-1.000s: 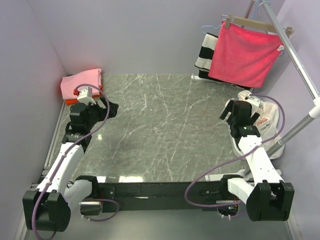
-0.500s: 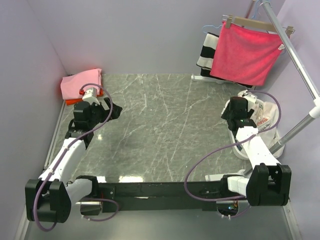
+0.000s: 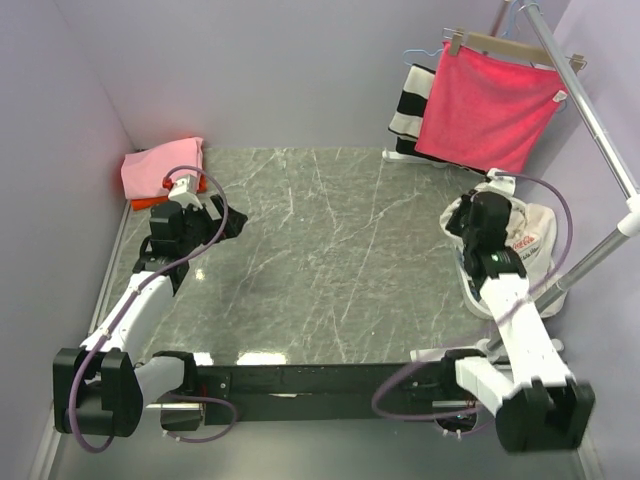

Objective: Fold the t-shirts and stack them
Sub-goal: Move the tshirt to the center of the board

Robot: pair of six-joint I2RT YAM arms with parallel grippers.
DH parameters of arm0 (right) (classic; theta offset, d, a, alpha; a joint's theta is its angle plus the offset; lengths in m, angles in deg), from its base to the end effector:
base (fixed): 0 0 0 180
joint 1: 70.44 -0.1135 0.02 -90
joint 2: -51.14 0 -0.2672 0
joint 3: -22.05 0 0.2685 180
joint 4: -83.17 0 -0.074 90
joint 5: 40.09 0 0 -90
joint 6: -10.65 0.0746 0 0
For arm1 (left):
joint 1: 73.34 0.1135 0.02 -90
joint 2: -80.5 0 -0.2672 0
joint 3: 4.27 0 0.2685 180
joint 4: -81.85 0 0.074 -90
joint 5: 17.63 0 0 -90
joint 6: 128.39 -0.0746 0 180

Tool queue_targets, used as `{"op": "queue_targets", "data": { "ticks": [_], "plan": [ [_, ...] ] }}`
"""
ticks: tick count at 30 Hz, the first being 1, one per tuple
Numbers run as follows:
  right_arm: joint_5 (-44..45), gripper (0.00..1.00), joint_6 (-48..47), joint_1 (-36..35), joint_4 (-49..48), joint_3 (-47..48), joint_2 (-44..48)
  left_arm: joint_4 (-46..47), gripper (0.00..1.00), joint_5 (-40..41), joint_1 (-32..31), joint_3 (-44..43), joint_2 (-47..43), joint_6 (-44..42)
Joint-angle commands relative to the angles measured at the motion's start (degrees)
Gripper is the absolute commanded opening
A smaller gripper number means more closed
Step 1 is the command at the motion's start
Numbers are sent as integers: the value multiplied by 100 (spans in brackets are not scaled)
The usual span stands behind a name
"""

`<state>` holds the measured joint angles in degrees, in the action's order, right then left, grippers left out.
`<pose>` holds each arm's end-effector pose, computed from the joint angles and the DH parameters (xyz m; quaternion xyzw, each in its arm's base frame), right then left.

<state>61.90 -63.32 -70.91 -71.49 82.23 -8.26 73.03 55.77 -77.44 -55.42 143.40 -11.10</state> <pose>0.2863 -0.0131 0.2861 0.1692 0.8214 -0.0098 0.5446 0.2951 -0.0425 0.2456 -0.0830 0.8133 -0.2667 0.5104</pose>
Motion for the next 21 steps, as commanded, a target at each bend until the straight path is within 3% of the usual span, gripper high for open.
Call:
{"op": "queue_targets", "data": {
  "ticks": [1,7,16,19,21],
  "plan": [
    [-1557,0,-565,-497,-251,894,1113,469,99,-203,-12,-79,-93,119],
    [-3077,0,-707,-946,568,2363,1308,557,99,-221,-12,-122,-146,312],
    [-5836,0,31,-1630,-178,3947,658,293,99,8,-12,-342,-216,365],
    [-5954,0,190,-1895,-293,4098,350,136,99,183,-12,-342,-260,365],
    [-5797,0,242,-2053,-442,3679,324,-5,99,349,-12,-360,-365,321]
  ]
}}
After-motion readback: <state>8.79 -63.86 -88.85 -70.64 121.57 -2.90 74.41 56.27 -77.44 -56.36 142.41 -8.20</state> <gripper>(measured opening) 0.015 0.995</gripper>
